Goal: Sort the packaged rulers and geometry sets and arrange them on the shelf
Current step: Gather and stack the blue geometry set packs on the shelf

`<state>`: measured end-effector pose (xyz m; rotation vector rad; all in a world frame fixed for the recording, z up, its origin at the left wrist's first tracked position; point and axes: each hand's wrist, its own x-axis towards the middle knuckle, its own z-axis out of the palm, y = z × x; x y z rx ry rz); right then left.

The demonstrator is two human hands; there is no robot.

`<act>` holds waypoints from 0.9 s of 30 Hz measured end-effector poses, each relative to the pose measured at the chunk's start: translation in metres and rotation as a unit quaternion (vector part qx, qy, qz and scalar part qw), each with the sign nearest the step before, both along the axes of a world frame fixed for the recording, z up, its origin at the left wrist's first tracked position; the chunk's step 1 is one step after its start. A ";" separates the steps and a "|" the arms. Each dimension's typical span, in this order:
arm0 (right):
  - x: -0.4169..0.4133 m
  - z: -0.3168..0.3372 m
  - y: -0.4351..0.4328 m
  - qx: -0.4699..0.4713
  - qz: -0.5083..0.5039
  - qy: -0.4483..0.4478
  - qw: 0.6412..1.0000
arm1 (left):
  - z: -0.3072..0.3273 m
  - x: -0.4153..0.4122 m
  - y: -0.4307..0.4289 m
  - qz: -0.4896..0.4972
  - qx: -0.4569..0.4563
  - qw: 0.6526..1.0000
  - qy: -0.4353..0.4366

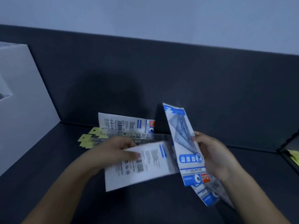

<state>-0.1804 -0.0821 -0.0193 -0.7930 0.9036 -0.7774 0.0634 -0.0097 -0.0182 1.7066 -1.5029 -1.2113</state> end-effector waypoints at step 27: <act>0.021 -0.006 0.030 -0.068 0.055 -0.009 0.996 | -0.009 -0.037 0.003 0.070 -0.019 0.891 0.448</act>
